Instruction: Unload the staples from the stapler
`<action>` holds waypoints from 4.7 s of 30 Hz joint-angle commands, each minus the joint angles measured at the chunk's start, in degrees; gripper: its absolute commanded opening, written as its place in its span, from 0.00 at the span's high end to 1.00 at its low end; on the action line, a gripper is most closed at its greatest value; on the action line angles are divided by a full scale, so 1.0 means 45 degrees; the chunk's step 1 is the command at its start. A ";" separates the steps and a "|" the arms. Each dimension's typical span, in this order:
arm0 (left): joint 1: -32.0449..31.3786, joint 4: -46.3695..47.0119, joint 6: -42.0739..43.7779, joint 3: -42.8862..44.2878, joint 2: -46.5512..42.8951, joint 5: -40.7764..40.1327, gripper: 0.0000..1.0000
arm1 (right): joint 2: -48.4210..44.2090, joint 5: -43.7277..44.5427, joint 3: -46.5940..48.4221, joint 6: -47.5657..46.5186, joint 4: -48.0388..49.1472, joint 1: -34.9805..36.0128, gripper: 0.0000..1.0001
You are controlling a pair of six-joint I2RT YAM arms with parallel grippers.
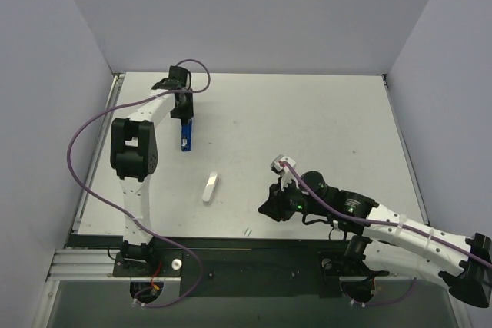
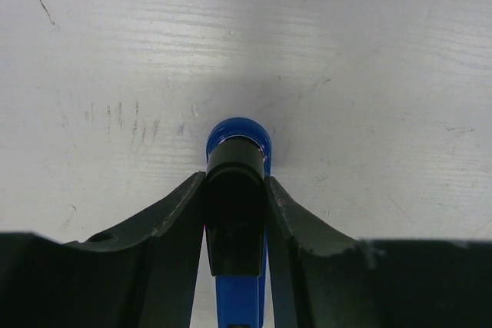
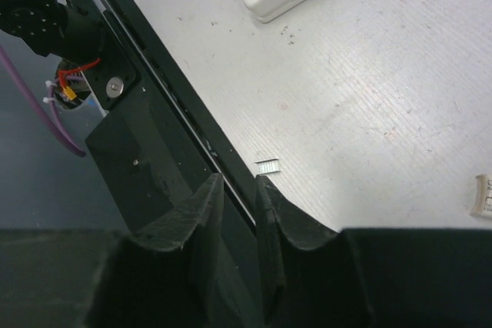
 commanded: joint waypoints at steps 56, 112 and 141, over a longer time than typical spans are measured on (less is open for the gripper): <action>-0.6781 0.1629 -0.2043 -1.0595 -0.9692 -0.2782 0.15 | -0.2537 0.2452 0.0144 0.0289 -0.4051 0.0691 0.43; -0.8343 0.5065 -0.2277 -1.3056 -1.3419 0.4835 1.00 | -0.1911 0.2200 0.1354 -0.0842 -0.4109 0.0652 0.47; -1.0277 1.1259 -0.3644 -1.5811 -1.6858 1.1400 1.00 | -0.0506 -0.2821 0.4246 -0.3384 -0.3954 0.0730 0.48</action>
